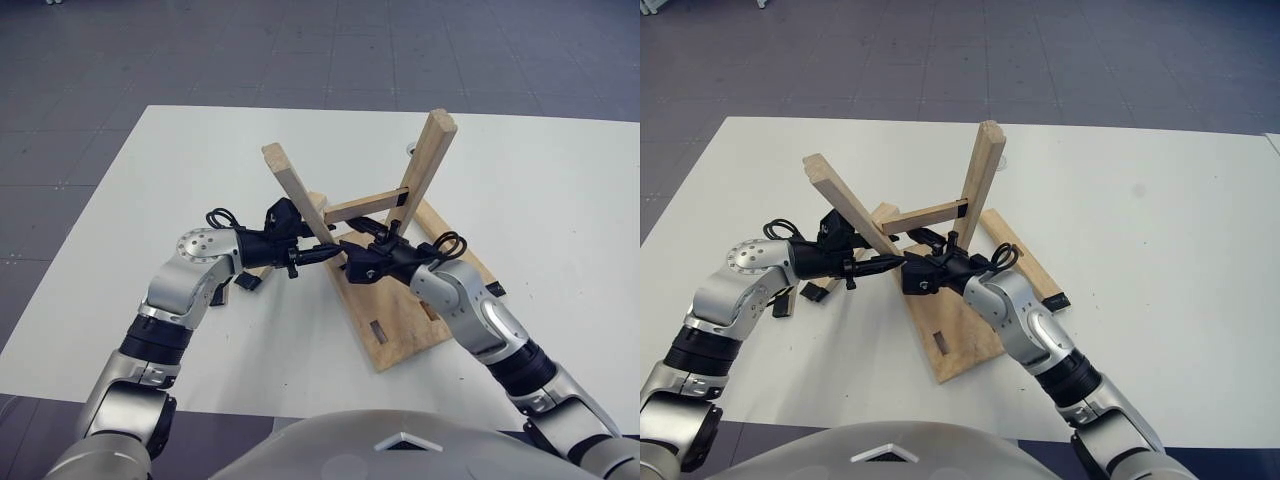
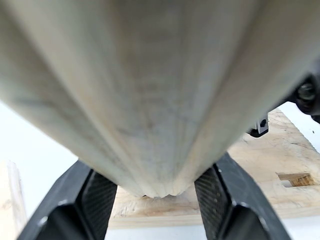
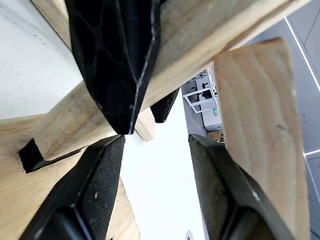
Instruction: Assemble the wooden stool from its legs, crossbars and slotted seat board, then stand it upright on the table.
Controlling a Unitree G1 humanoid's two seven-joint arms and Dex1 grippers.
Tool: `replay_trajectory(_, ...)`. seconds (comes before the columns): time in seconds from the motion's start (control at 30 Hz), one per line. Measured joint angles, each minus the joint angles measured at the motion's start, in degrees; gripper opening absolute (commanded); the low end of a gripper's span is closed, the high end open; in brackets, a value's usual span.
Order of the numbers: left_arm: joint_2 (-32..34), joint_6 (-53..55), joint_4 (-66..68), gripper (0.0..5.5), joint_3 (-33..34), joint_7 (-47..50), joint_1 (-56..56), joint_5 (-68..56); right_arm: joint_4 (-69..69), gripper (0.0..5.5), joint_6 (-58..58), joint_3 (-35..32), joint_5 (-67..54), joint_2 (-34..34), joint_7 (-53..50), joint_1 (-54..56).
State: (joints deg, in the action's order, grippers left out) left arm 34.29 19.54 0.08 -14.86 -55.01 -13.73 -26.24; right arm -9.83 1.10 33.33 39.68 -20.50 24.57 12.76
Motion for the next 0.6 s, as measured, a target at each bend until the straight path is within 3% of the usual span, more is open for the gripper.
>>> replay_trajectory(0.6, -0.92, 0.32, 5.22, 2.05, -0.60, -4.74, -3.10, -1.61, 5.75, 2.34, 9.54, -1.43, 0.74, -0.45, -10.55, -2.25)
